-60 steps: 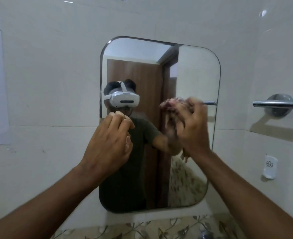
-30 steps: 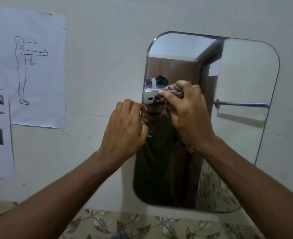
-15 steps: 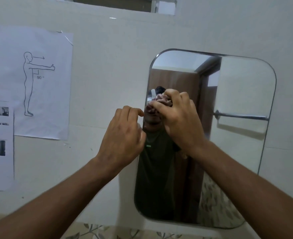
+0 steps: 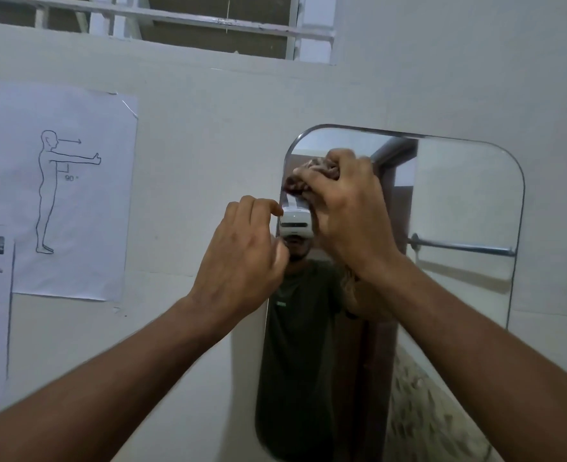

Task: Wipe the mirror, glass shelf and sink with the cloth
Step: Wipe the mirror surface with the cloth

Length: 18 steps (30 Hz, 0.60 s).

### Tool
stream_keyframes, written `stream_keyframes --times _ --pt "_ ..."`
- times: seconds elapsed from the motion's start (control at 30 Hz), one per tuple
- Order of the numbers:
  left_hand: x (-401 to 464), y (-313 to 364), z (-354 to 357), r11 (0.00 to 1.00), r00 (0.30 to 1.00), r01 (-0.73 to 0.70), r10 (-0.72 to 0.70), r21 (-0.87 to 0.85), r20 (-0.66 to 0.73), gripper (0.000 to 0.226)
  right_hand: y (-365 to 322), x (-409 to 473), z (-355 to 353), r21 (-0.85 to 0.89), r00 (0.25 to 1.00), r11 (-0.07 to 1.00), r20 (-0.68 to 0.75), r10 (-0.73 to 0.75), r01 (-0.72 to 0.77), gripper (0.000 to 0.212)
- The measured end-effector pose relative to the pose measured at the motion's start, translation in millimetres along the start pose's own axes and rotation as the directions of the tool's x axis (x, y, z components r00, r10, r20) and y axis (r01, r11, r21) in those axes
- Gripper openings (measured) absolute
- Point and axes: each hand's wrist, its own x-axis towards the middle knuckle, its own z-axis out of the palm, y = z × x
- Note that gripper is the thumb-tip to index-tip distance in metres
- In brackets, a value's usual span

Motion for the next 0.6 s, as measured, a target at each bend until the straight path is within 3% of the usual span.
stream_keyframes --times 0.1,0.27,0.37,0.5,0.6 --pt "7.5 -0.8 -1.6 1.0 1.0 0.008 -0.008 -0.001 -0.015 0.035 -2.3 10.4 1.5 0.024 0.995 0.995 -0.035 0.097 -0.096 0.034" --pt "10.6 -3.1 -2.5 0.999 0.999 0.021 -0.022 -0.034 -0.032 0.034 -6.5 -3.4 4.2 0.044 0.995 0.994 0.02 -0.101 0.1 0.038" --pt "9.0 -3.4 2.8 0.999 0.999 0.023 -0.024 -0.044 -0.02 0.032 13.7 27.1 -1.9 0.039 0.994 0.998 -0.094 0.053 -0.049 0.031" --pt "3.9 -1.7 8.7 0.998 1.0 0.015 -0.016 -0.064 -0.011 0.027 28.5 51.4 -7.2 0.096 0.951 0.961 -0.146 0.273 -0.261 0.037" --pt "2.9 -1.7 10.0 0.997 1.0 0.017 -0.018 -0.073 -0.016 0.028 15.7 39.6 -6.1 0.092 0.99 0.99 -0.085 0.114 -0.106 0.034"
